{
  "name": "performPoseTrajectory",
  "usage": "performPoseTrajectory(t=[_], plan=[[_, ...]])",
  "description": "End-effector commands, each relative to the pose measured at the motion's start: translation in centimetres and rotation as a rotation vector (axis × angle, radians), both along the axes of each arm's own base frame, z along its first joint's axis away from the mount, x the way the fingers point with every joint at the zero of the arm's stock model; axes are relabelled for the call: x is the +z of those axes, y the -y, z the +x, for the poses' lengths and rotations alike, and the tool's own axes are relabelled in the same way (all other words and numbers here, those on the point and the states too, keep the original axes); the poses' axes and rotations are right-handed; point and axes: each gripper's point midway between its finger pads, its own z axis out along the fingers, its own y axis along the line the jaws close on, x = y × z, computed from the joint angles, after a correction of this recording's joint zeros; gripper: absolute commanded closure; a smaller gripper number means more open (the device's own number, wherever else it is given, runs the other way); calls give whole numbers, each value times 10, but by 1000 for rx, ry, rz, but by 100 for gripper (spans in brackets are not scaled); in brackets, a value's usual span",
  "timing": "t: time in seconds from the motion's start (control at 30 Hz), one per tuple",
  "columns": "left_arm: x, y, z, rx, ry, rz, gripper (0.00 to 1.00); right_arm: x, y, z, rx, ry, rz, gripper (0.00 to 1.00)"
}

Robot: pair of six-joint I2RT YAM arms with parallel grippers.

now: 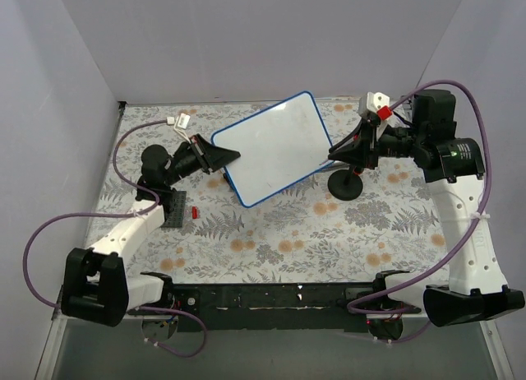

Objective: Write a sentence on the whiteboard
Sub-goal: Move the whiteboard to the center of the board.

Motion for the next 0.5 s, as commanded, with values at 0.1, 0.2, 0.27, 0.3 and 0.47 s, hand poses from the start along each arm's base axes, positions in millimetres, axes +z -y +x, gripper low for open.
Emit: performPoseTrajectory(t=[0.1,0.2,0.27,0.3,0.47], plan=[[-11,18,-26,133,-73,-24,100,13,-24,7,4,43,-9,99],[-21,29,-35,114,-78,-20,100,7,-45,6,43,52,-33,99],[-36,39,-42,79,-86,2,100,0,-61,3,79,56,-58,99],[-39,42,-43,71,-83,12,100,0,-67,4,85,69,-62,99],[-62,50,-52,48,-49,95,100,-9,-108,3,141,69,-105,99]])
